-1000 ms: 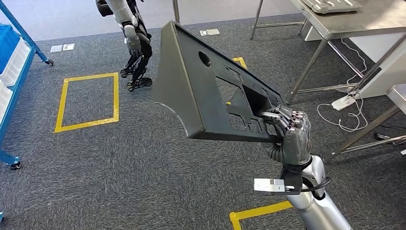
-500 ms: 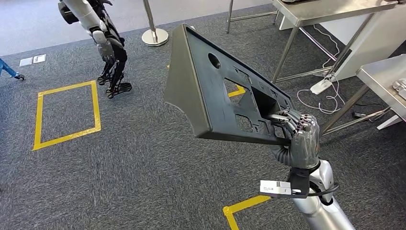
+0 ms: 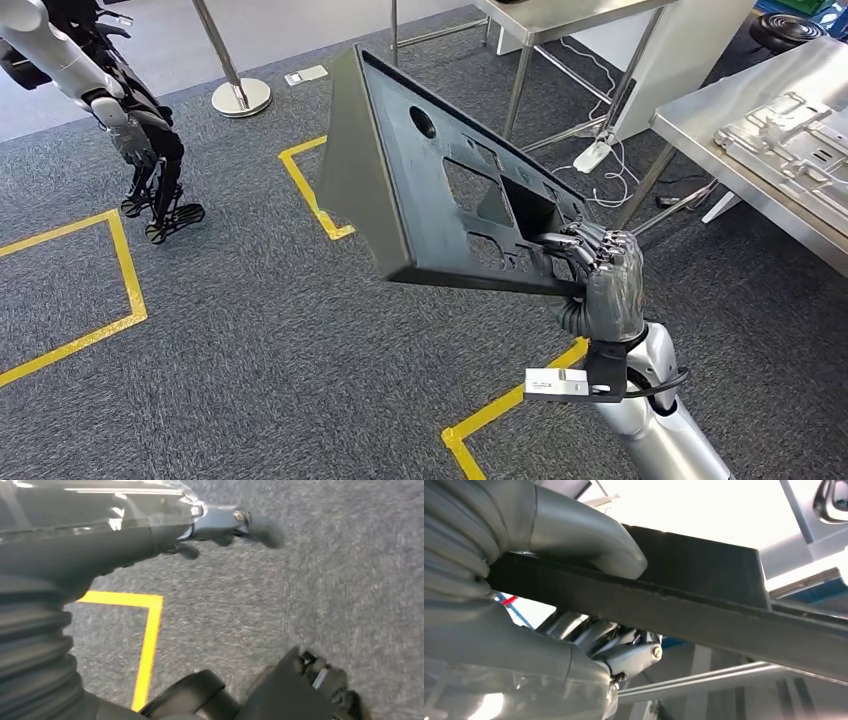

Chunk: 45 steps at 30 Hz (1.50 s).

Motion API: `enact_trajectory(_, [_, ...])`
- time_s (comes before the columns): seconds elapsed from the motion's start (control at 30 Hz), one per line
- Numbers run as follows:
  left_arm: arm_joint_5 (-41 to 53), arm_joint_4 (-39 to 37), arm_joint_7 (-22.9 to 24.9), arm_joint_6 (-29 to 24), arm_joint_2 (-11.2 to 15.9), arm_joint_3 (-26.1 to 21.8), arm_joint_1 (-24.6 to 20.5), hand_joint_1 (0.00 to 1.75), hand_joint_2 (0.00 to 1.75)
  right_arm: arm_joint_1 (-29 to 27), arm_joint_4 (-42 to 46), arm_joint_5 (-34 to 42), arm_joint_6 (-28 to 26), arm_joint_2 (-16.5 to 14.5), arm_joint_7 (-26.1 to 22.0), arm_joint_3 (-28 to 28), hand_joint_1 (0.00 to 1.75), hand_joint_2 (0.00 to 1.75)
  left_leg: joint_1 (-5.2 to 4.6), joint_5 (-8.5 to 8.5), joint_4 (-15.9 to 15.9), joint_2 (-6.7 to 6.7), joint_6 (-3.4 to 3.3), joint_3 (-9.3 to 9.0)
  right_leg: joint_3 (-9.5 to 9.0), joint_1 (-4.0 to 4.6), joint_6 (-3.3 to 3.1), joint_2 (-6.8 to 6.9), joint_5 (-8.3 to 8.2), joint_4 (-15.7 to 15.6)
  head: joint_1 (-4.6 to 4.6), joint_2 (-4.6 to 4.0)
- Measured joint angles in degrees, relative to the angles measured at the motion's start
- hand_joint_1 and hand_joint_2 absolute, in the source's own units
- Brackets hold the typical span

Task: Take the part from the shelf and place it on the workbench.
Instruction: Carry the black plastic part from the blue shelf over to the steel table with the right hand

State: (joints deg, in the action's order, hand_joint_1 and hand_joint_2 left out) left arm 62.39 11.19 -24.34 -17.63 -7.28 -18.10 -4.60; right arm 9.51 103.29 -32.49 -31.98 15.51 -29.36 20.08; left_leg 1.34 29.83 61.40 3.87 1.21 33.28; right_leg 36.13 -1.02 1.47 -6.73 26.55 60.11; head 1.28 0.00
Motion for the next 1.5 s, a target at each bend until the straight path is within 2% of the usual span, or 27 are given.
enact_trajectory(0.03, [0.0,0.0,0.0,0.0,0.0,0.0,-0.1,0.0,1.75,-0.1,0.0,0.0,0.0,0.0,0.0,0.0,1.75,1.75,-0.06,-0.1,-0.1,-0.55,-0.4,-0.09,0.16,-0.06,0.22,0.27,0.03,0.1,-0.14,0.0])
enact_trajectory(0.1, [0.0,0.0,0.0,0.1,0.0,0.0,-0.1,0.0,1.75,0.0,0.0,0.0,0.0,0.0,0.0,-0.1,1.75,1.75,-0.03,-0.24,-0.5,-1.93,-1.1,-0.32,1.61,0.14,0.49,2.62,1.48,2.7,-0.86,0.0])
enact_trajectory(0.17, [0.0,0.1,0.2,0.1,0.0,0.0,0.0,0.0,1.75,0.1,0.0,0.0,0.0,0.0,0.0,-0.1,1.75,1.75,-0.22,-0.14,-0.6,-3.41,-1.53,-0.44,5.11,0.28,0.62,5.27,4.53,9.6,-1.77,0.0])
enact_trajectory(0.23, [0.0,0.1,0.3,0.2,0.0,0.0,0.1,0.0,1.75,-0.1,0.0,0.0,0.0,0.0,0.1,0.0,1.75,1.75,-0.37,0.07,-0.6,-4.93,-1.7,-0.5,8.34,0.24,0.68,5.88,6.1,15.4,-2.27,0.0])
enact_trajectory(0.27, [0.0,0.1,0.4,0.2,0.0,0.0,0.1,0.0,1.75,-0.2,0.0,0.0,0.0,0.0,0.1,0.0,1.75,1.75,-0.41,0.22,-0.6,-5.65,-1.71,-0.61,8.58,0.23,0.68,6.0,5.4,15.5,-2.45,0.0])
enact_trajectory(0.33, [0.0,0.1,0.4,0.3,0.0,0.0,0.1,0.0,1.75,-0.2,0.0,0.0,0.0,0.0,0.1,0.0,1.75,1.75,-0.43,0.65,-0.6,-6.89,-1.55,-1.11,5.71,0.28,0.57,6.9,1.62,9.5,-2.74,0.0])
enact_trajectory(0.37, [0.0,0.1,0.4,0.4,0.0,0.0,0.0,0.0,1.75,-0.2,0.0,0.0,0.0,0.0,0.1,-0.1,1.75,1.75,-0.52,0.92,-0.6,-7.42,-1.35,-1.41,3.74,0.57,0.48,8.13,0.15,5.6,-2.86,0.0])
enact_trajectory(0.4, [0.0,0.1,0.4,0.5,0.0,0.0,0.1,0.0,1.75,-0.1,0.0,0.0,0.0,0.0,0.1,-0.1,1.75,1.75,-0.65,1.17,-0.6,-7.87,-1.08,-1.65,2.19,0.89,0.3,9.26,-0.69,2.6,-2.95,0.0])
enact_trajectory(0.47, [0.1,0.1,0.4,0.6,0.0,0.1,0.0,0.0,1.75,-0.1,0.0,0.0,0.0,0.0,0.1,-0.1,1.75,1.75,-0.93,1.52,-0.9,-8.83,-0.53,-2.05,1.13,1.57,-0.08,10.29,-0.52,0.4,-2.91,0.0])
enact_trajectory(0.53, [0.1,0.1,0.3,0.7,0.0,0.2,-0.1,0.0,1.75,-0.2,0.0,-0.1,0.0,0.0,0.2,-0.1,1.75,1.75,-0.99,1.87,-1.1,-9.42,0.06,-2.67,0.93,1.45,-0.62,9.16,-0.49,0.0,-2.67,0.0])
enact_trajectory(0.6, [0.2,0.1,0.3,0.8,0.0,0.4,-0.2,0.0,1.75,-0.1,0.0,-0.2,0.0,0.0,0.2,-0.2,1.75,1.75,-0.88,3.34,1.0,-7.45,0.42,-2.22,0.39,0.98,-1.4,8.09,-0.45,-0.3,-2.21,0.0])
enact_trajectory(0.67, [0.1,0.1,0.3,0.8,0.0,0.5,-0.3,0.0,1.75,0.1,0.1,-0.2,0.0,0.0,0.2,-0.2,1.75,1.75,-0.8,6.49,7.9,-4.78,0.43,1.08,0.01,0.78,-2.03,7.03,-0.29,-0.4,-1.35,0.0])
enact_trajectory(0.7, [0.1,0.1,0.2,0.8,0.0,0.5,-0.4,0.0,1.75,0.1,0.1,-0.2,0.0,0.0,0.2,-0.1,1.75,1.75,-0.82,7.87,11.8,-4.28,0.43,3.15,-0.09,0.81,-2.16,6.42,-0.22,-0.4,-0.97,0.0])
enact_trajectory(0.73, [0.1,0.1,0.2,0.8,0.0,0.5,-0.5,0.0,1.75,0.0,0.0,-0.2,0.0,0.0,0.2,-0.1,1.75,1.75,-0.83,8.46,14.6,-4.08,0.44,4.77,-0.2,0.82,-2.22,5.72,-0.17,-0.4,-0.7,0.0])
enact_trajectory(0.77, [0.0,0.1,0.2,0.8,0.0,0.5,-0.6,0.0,1.75,0.0,0.0,-0.2,0.0,0.0,0.2,0.0,1.75,1.75,-0.81,7.87,15.3,-4.02,0.43,5.42,-0.31,0.82,-2.21,4.99,-0.14,-0.4,-0.54,0.0])
enact_trajectory(0.83, [0.1,0.1,0.3,0.8,0.0,0.5,-0.6,0.0,1.75,0.0,0.0,-0.2,0.0,0.0,0.2,0.0,1.75,1.75,-0.62,3.83,10.3,-3.55,0.43,3.75,-0.59,0.64,-2.04,3.44,-0.02,-0.3,-0.25,0.0])
enact_trajectory(0.9, [0.1,0.1,0.3,0.8,0.0,0.5,-0.4,0.0,1.75,0.0,0.0,-0.2,0.1,0.0,0.2,0.0,1.75,1.75,-0.15,0.53,3.1,-0.98,0.49,1.11,-0.46,0.52,-1.54,2.0,0.18,0.1,0.06,0.0])
enact_trajectory(0.97, [0.1,0.0,0.3,0.9,0.0,0.5,-0.2,0.0,1.75,-0.1,0.0,-0.3,0.1,0.0,0.2,-0.1,1.75,1.75,-0.06,0.0,0.2,0.85,0.29,0.17,0.06,0.39,-0.84,0.81,0.06,0.2,0.05,0.0])
enact_trajectory(1.03, [0.1,0.0,0.3,0.8,-0.1,0.6,-0.2,0.0,1.75,-0.2,0.0,-0.3,0.1,0.0,0.3,-0.1,1.75,1.75,-0.29,-0.15,-0.2,0.02,-0.37,0.07,0.39,0.19,-0.18,-0.03,-0.26,0.0,-0.08,0.0])
enact_trajectory(1.1, [0.2,0.0,0.3,0.8,-0.1,0.7,-0.2,0.0,1.75,-0.2,0.0,-0.3,0.1,0.0,0.3,-0.2,1.75,1.75,-0.24,-0.35,-0.6,-1.23,-1.08,-0.18,1.21,0.39,0.21,1.64,0.51,1.2,-0.57,0.0])
enact_trajectory(1.17, [0.2,0.0,0.3,0.8,-0.1,0.8,0.0,0.0,1.75,-0.1,0.0,-0.3,0.1,0.0,0.3,-0.3,1.75,1.75,-0.27,-0.36,-0.8,-2.72,-1.54,-0.33,4.01,0.56,0.37,4.47,3.13,6.7,-1.51,0.0])
enact_trajectory(1.23, [0.2,0.0,0.3,0.8,-0.1,0.8,0.2,0.0,1.75,-0.2,0.0,-0.3,0.1,0.0,0.3,-0.3,1.75,1.75,-0.38,-0.19,-0.8,-4.28,-1.74,-0.36,7.59,0.39,0.48,5.55,5.37,13.5,-2.16,0.0])
enact_trajectory(1.27, [0.2,0.0,0.3,0.8,-0.1,0.8,0.2,0.0,1.75,-0.3,0.0,-0.3,0.1,0.0,0.3,-0.3,1.75,1.75,-0.4,-0.06,-0.8,-5.0,-1.76,-0.42,8.43,0.31,0.52,5.77,5.28,14.9,-2.33,0.0])
enact_trajectory(1.3, [0.2,0.0,0.3,0.8,-0.1,0.8,0.2,0.0,1.75,-0.3,0.0,-0.3,0.1,0.0,0.3,-0.3,1.75,1.75,-0.41,0.09,-0.8,-5.67,-1.73,-0.54,8.15,0.26,0.54,6.01,4.19,14.1,-2.49,0.0])
enact_trajectory(1.4, [0.1,0.1,0.2,0.9,-0.1,0.8,0.2,0.0,1.75,-0.2,0.0,-0.4,0.2,0.0,0.3,-0.4,1.75,1.75,-0.57,0.78,-0.8,-7.38,-1.21,-1.33,2.81,0.65,0.5,8.86,-0.51,3.5,-2.9,0.0])
enact_trajectory(1.47, [0.0,0.1,0.2,0.9,-0.1,0.8,0.1,0.0,1.75,-0.2,0.0,-0.4,0.2,0.0,0.3,-0.3,1.75,1.75,-0.91,1.14,-1.0,-8.33,-0.68,-1.78,1.01,1.23,0.28,10.43,-0.82,0.1,-2.93,0.0])
enact_trajectory(1.5, [0.0,0.1,0.2,0.9,-0.1,0.8,0.1,0.0,1.75,-0.2,0.0,-0.4,0.2,0.0,0.3,-0.3,1.75,1.75,-1.06,1.24,-1.2,-8.86,-0.43,-2.04,0.9,1.48,0.06,10.17,-0.63,-0.1,-2.85,0.0])
